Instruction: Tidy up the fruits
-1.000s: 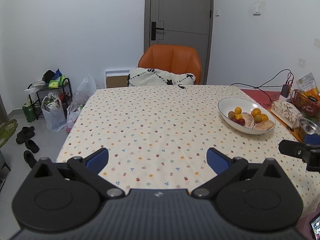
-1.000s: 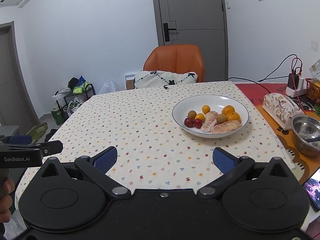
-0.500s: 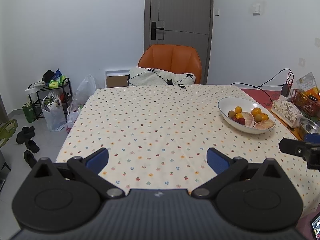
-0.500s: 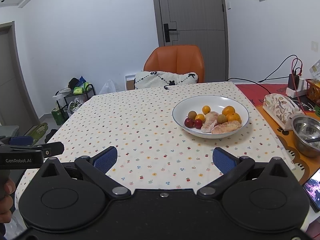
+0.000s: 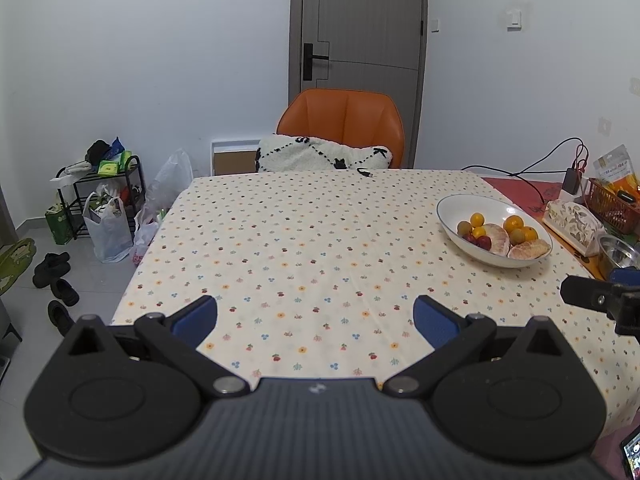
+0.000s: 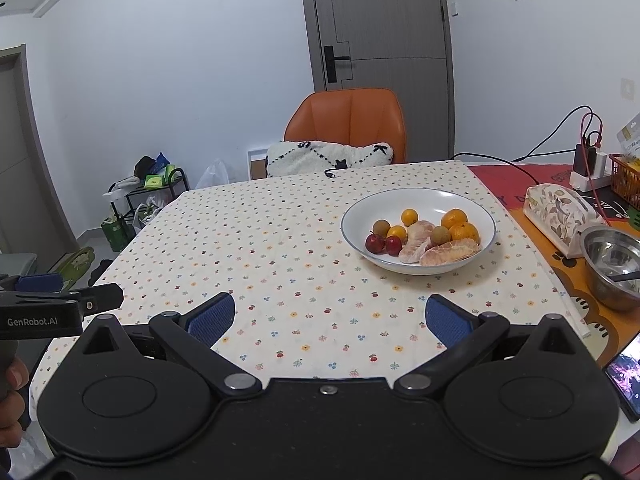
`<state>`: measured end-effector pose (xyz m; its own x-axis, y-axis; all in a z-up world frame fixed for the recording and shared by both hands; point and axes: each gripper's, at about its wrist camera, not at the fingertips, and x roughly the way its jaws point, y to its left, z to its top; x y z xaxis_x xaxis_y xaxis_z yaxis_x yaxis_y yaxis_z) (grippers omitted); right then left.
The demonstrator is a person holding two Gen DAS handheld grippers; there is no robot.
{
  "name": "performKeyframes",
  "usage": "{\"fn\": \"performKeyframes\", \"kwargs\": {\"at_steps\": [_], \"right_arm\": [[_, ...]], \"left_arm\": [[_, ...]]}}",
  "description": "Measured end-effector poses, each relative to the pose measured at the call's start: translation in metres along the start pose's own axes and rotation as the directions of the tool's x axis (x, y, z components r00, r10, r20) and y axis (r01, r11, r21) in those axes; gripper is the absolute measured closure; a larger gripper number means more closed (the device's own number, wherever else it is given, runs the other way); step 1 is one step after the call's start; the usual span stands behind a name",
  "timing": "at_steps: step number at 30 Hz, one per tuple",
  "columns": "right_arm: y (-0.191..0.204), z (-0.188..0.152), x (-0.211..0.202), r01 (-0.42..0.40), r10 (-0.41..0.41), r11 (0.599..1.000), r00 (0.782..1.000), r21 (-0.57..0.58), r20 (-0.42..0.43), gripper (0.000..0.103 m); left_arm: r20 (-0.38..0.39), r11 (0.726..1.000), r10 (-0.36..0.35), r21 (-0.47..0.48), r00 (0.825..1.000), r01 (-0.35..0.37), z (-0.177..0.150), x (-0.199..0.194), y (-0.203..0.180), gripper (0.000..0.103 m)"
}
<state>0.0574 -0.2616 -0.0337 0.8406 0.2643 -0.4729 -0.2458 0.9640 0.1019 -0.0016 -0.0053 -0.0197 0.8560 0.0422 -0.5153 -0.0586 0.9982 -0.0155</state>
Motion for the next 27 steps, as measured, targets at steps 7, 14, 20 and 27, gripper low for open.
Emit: {"fn": "performKeyframes", "kwargs": {"at_steps": [7, 14, 20, 27], "right_arm": [[-0.0008, 0.0001, 0.0002, 0.001, -0.001, 1.0, 1.0, 0.0, 0.0, 0.0], [-0.0015, -0.0003, 0.0007, 0.003, -0.003, 1.0, 1.0, 0.006, -0.003, 0.0], [-0.0026, -0.0002, 0.0011, 0.006, -0.006, 1.0, 1.0, 0.009, -0.001, 0.0], [-0.0043, -0.0002, 0.0023, 0.009, -0.009, 1.0, 1.0, 0.013, -0.002, 0.0]], "left_arm": [[-0.001, 1.0, 0.001, -0.002, 1.0, -0.001, 0.0001, 0.0005, -0.0003, 0.0], [0.002, 1.0, 0.003, 0.002, 1.0, -0.003, -0.0001, 0.0006, -0.0006, 0.0], [0.001, 1.0, 0.001, 0.0, 1.0, -0.001, -0.0007, 0.001, -0.0008, 0.0], [0.001, 1.0, 0.001, 0.0, 1.0, -0.001, -0.0008, 0.0009, -0.0007, 0.0]]}}
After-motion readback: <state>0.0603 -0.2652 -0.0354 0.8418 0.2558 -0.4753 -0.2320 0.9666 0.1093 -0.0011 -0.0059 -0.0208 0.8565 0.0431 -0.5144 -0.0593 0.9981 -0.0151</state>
